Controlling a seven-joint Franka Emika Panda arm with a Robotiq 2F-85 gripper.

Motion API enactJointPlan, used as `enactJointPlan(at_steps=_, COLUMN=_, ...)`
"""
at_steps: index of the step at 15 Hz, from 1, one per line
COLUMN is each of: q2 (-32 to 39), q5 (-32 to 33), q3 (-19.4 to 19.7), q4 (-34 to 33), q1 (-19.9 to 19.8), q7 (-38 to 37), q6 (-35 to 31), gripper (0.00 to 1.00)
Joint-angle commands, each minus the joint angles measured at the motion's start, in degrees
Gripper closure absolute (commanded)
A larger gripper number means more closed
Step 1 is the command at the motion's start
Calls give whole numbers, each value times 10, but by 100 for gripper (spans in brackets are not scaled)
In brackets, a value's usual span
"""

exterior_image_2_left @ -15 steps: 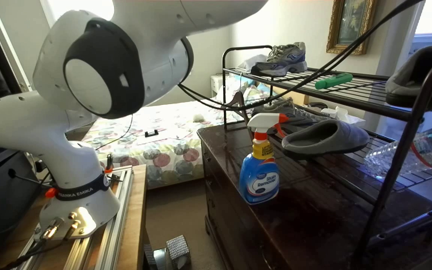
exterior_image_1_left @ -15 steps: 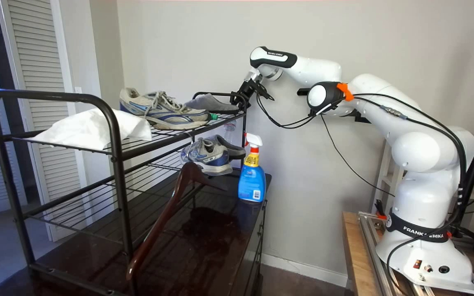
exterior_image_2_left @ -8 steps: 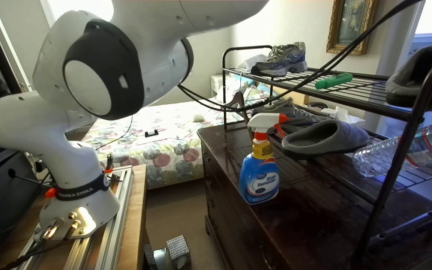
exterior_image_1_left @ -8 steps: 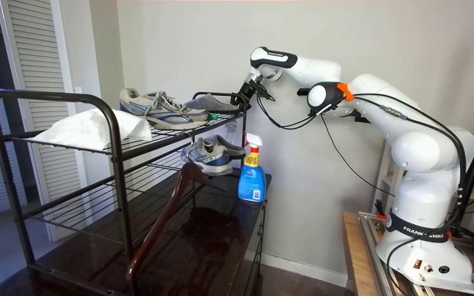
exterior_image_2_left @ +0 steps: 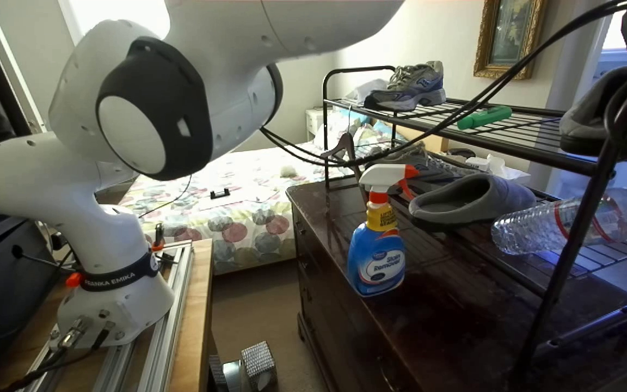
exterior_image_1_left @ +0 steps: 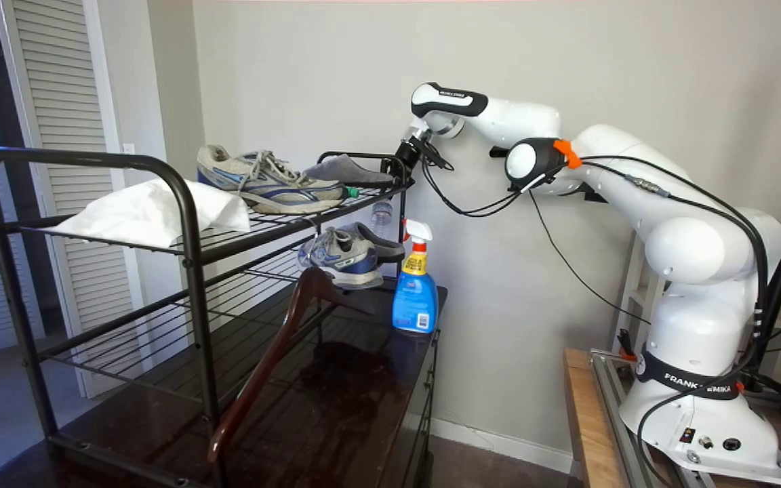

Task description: Put the water bottle on the second shelf of the rack.

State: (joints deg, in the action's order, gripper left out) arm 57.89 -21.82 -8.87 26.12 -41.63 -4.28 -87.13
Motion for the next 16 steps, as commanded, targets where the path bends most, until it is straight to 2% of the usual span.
enactJointPlan(at_steps=1, q2=8, q5=-11, q3=1, q4=-8, q1=2, q7=-23, q6=30, gripper=92)
enactJointPlan(at_steps=8, q2=6, q5=-16, q3=1, q4=-12, q1=0, q7=-39, q6=52, gripper=92)
enactJointPlan(at_steps=9, q2=7, q5=-9, q3=6, q4=-14, q1=6, q7=-34, q6=40, gripper=70)
enactJointPlan(at_steps=10, q2=7, q5=-9, q3=6, q4=-13, q1=6, q7=-34, q6=40, gripper=70)
enactJointPlan(at_steps=11, q2=7, q5=-9, q3=6, q4=-13, q1=5, q7=-34, q6=40, gripper=92)
enactJointPlan(at_steps=16, q2=16, q5=-26, q3=1, q4=-11, q1=-3, q7=-80, q6=36, gripper=92)
